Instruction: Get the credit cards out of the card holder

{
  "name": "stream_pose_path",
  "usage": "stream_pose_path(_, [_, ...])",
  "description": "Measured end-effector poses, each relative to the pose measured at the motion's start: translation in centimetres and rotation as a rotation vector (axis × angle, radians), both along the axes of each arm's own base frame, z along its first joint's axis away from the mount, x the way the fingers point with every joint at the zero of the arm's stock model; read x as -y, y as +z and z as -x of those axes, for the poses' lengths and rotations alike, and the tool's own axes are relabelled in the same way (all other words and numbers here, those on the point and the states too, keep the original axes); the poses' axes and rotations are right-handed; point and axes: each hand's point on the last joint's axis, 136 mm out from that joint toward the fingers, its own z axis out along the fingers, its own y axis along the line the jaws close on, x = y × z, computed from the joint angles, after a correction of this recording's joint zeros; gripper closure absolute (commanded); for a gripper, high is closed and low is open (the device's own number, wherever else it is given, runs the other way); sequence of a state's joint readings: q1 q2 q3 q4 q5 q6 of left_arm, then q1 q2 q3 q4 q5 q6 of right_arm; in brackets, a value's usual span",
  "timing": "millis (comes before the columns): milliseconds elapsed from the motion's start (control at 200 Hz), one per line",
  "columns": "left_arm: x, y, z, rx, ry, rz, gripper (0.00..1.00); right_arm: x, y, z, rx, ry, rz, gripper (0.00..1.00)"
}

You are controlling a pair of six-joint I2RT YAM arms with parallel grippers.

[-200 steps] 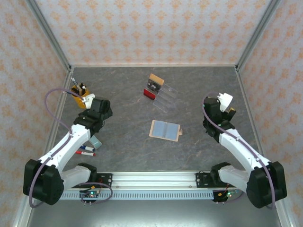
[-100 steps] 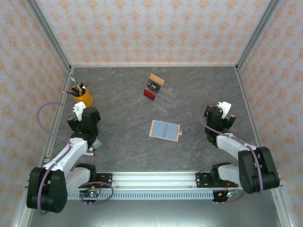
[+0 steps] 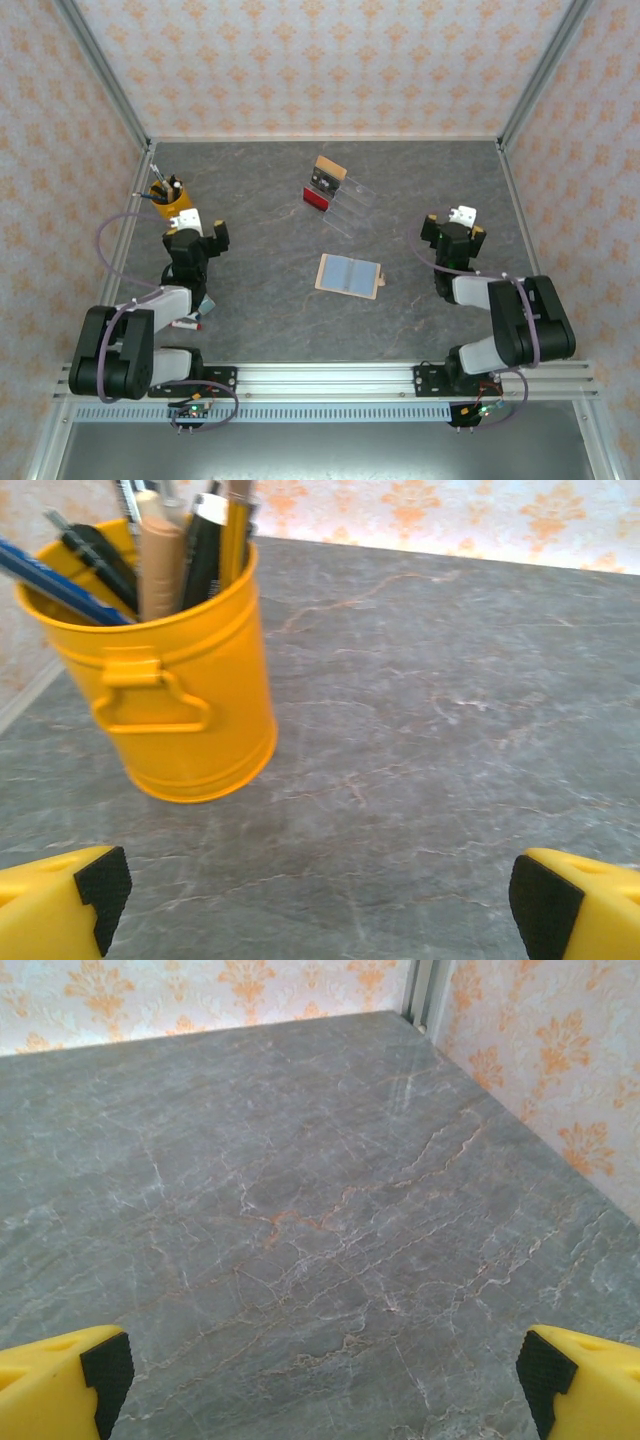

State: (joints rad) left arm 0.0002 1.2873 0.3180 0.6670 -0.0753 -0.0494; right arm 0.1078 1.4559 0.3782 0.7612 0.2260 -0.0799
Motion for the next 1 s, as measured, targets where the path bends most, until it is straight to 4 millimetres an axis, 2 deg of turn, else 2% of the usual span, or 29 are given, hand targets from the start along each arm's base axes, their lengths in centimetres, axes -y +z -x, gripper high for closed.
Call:
stream_pose_path(150, [0.7,-1.0,-0.8,0.0,-0.042,0.01,0.0,-0.3,-1.5,-0.3,-0.029,0.021,-0.009,0.0])
stream_pose_path(365, [0.6,-3.2,-1.5,-0.055,-0.022,-0.005,0.0,-0.1,-1.4,-0.4,-0.021,0.016,-0.015,0.0])
stream_pose_path(545, [1.5,-1.8,-2.8,-0.032,-0.016,-0.044,0.0,-0.1,-1.4,-0.4,-0.02,0.013,-0.018,0.0])
stream_pose_path(996, [1.0,-1.8,-2.7,-0.035,0.008,-0.058,0.0,-0.1,-1.4,-0.4,-0.02,0.013,-0.018,0.0])
